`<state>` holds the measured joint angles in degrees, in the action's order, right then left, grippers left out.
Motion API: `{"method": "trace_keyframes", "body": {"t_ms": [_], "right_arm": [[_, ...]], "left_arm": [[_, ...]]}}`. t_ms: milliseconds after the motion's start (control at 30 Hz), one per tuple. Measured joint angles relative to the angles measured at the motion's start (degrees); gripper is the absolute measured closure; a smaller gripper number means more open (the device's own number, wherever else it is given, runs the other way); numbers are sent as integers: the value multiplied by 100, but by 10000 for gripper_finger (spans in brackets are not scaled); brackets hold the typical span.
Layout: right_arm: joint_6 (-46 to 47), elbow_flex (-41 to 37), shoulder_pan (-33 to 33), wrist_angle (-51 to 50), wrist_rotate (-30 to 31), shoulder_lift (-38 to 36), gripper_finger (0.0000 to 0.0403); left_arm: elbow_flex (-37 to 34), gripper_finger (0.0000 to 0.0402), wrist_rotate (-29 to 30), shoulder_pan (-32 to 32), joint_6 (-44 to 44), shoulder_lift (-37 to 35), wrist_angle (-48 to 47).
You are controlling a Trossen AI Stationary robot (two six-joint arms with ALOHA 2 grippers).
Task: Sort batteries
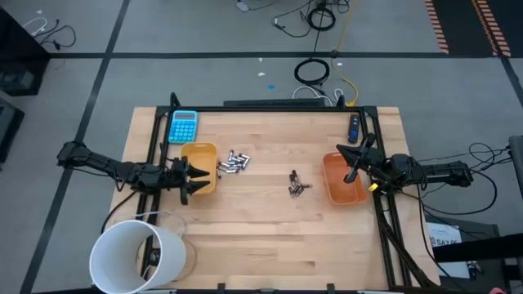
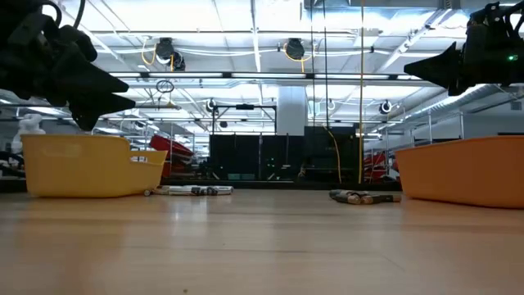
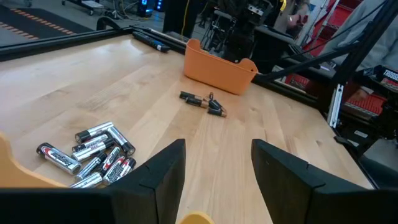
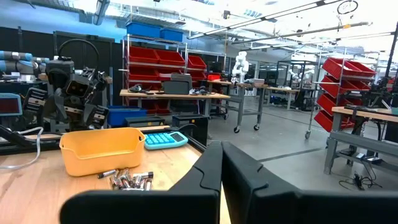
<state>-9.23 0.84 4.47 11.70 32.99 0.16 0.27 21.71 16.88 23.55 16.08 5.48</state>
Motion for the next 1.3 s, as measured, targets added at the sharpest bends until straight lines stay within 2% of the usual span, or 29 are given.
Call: {"method": "trace_keyframes", "body": {"t_ms": [767,867,1000,1100,1133,1167,1233,1300], "right_arm": [[20,-2,1,38,-2,2,403],[487,-1,1,52,-1,2,403],[1682,-2,-2,36,25,2,403],[2057,-2,0,-231,-143,2,403],[2169,-2,0,-358,-146,2,403],[2322,-2,0,-470,-151,2,403],[2670,-2,0,-545,-157,43,403],[3021,-3,0,-534,-164,66,403]], "left_arm": [[-1,208,2,-2,0,-1,-1],[-1,208,2,0,0,-1,0],[-1,208,1,-1,0,-1,0],[-1,208,-2,-1,-1,1,0],[-1,208,-138,-5,-57,-5,-42],[-1,208,-589,-9,-198,-60,-152],[-1,208,-1960,11,-421,-143,-147],[-1,208,-3031,13,-456,-149,-153]]}}
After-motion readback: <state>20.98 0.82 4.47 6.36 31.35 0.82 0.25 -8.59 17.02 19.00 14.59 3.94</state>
